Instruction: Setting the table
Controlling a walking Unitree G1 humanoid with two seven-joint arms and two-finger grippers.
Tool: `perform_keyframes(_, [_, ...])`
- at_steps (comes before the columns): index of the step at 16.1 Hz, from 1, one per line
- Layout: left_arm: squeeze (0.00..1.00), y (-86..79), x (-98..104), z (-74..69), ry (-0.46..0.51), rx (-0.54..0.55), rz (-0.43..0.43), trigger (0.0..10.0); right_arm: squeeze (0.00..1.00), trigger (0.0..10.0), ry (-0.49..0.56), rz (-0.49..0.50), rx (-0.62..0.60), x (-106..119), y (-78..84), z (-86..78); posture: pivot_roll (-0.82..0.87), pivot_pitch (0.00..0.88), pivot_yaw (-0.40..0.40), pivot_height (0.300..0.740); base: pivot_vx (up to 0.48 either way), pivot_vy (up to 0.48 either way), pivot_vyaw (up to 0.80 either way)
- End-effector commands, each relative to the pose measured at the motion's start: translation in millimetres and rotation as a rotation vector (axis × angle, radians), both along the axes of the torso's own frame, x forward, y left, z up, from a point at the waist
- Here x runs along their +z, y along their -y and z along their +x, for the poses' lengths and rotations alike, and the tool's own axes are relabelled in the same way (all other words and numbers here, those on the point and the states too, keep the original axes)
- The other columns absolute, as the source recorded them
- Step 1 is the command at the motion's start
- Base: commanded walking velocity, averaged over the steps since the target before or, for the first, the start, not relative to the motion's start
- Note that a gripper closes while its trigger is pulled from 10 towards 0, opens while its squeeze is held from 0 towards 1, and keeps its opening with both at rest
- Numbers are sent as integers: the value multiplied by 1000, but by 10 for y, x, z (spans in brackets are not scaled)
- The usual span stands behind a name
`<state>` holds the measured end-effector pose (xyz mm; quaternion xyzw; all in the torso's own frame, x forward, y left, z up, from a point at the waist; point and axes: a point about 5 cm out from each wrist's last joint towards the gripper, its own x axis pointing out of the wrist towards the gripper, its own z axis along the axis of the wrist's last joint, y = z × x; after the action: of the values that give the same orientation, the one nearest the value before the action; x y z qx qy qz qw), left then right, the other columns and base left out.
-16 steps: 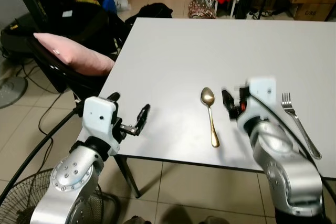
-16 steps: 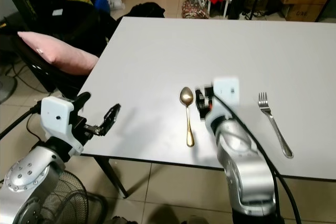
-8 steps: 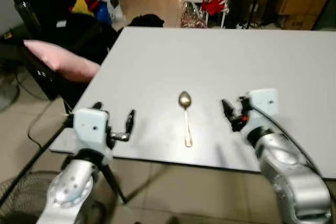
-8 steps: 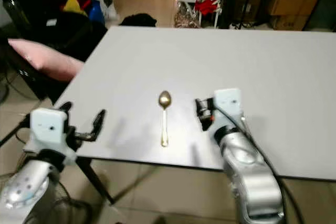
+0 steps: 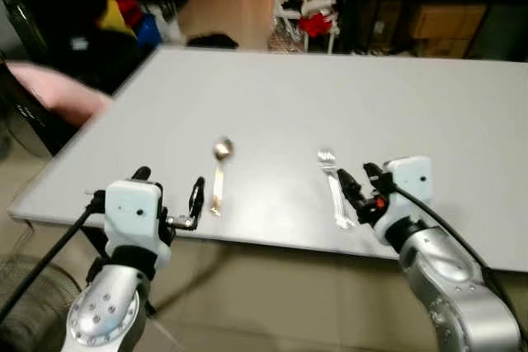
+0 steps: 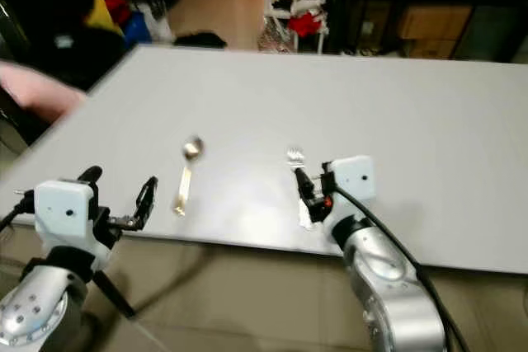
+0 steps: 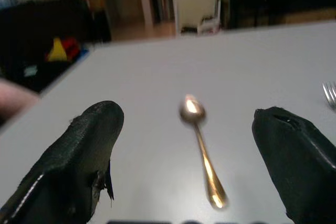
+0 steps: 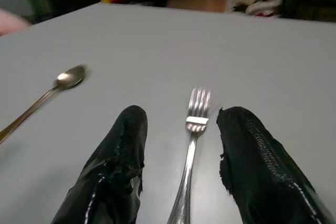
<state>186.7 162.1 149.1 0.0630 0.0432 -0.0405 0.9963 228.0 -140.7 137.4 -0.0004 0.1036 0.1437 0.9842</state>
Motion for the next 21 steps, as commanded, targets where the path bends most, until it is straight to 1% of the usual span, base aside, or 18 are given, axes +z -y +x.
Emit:
perform_keyframes(1, [0, -16, 33, 11, 16, 4, 14, 10000, 0, 10000, 28, 14, 18, 38, -13, 10, -97, 0, 69, 740, 0, -480, 0])
perform_keyframes(4, [0, -21, 23, 14, 12, 1, 15, 10000, 0, 10000, 30, 16, 22, 23, -19, -11, -104, 0, 76, 740, 0, -480, 0])
perform_keyframes(6, [0, -32, -7, 8, 5, 12, 8, 10000, 0, 10000, 43, -16, 34, 24, -11, -28, -110, 0, 77, 740, 0, -480, 0])
perform_keyframes(7, [0, -71, -53, 4, 1, 42, -4, 10000, 0, 10000, 51, -45, 30, 20, 10, -23, -113, 0, 76, 740, 0, 0, 800])
perform_keyframes(8, [0, -109, -84, 5, -6, 66, -13, 10000, 0, 10000, 52, -50, 34, 11, 17, -13, -114, 0, 76, 740, 0, 0, 800])
perform_keyframes(9, [0, -127, -84, 4, -4, 74, -12, 10000, 0, 10000, 49, -46, 37, 6, 17, -12, -114, 0, 76, 740, 0, 0, 800])
perform_keyframes(11, [0, -158, -22, 11, 20, 78, 7, 10000, 0, 10000, 39, -15, 85, -4, -4, -8, -106, 0, 68, 740, 0, 0, 800])
perform_keyframes(12, [0, -156, -16, 1, 22, 71, 24, 10000, 0, 10000, 37, -13, 101, -9, -10, -13, -102, 0, 65, 740, 0, 0, 800])
perform_keyframes(15, [0, -116, -20, -40, 24, 56, 31, 10000, 0, 10000, 50, -2, 108, 9, 2, 5, -98, 0, 59, 740, 0, 0, 800])
perform_keyframes(19, [0, -132, 6, -27, 39, 68, 23, 10000, 0, 10000, 64, 32, 109, 42, 21, 13, -93, 0, 59, 740, 0, 0, 800])
perform_keyframes(21, [0, -148, 5, -21, 38, 70, 39, 10000, 0, 10000, 69, 33, 120, 48, 13, 14, -95, 0, 60, 740, 0, 0, 800])
